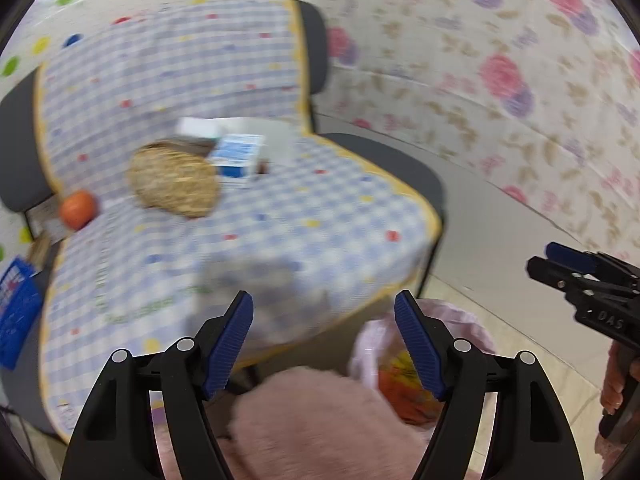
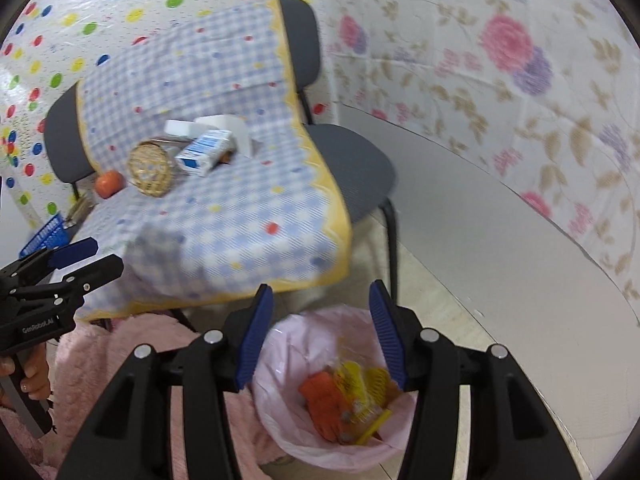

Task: Collect trash
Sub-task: 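Grasp the woven bamboo basket with the left tool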

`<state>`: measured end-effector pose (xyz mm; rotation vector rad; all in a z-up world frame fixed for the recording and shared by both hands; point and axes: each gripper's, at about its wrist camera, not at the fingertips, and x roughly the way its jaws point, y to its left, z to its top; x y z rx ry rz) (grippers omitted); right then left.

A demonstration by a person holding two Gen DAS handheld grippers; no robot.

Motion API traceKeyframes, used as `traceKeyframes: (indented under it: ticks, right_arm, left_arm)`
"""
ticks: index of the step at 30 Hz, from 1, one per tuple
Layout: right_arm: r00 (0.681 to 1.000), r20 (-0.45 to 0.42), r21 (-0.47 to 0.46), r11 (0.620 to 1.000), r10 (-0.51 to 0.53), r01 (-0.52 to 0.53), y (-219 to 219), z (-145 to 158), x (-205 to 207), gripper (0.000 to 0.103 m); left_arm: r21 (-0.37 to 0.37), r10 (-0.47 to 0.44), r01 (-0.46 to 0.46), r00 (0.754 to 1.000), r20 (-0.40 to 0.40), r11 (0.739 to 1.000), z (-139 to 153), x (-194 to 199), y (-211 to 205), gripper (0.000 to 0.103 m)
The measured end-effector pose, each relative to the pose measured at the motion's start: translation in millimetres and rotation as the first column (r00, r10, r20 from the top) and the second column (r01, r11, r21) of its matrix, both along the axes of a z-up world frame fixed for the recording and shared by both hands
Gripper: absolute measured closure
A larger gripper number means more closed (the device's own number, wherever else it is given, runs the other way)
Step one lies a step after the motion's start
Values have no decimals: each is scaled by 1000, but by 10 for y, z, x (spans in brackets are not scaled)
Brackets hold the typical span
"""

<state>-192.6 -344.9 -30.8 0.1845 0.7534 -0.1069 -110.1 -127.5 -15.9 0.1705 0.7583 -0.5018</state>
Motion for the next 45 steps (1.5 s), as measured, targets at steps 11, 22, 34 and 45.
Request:
traceKeyframes:
  ticks: [11,22,34,45]
  right_arm:
    - [990,38,-39,990,135,-133,485,228,656,32]
    - [983,76,-42,985,168,-166,555,344,1358,18]
    - [987,82,-8,990,141,-140,418,244,1924,18]
    - [999,39,-29,999,34,-33,87,-50,2232,18]
  left_arm:
    - [-11,260,-260,965,39,966,288,420,846,17]
    - [-8,340,-341,933,116,940,743,1082,880,14]
    - [-9,415,-416,908,-56,909,304,2091,445,14]
    - [71,505,-500,850,-151,863,-160,2577,281,14]
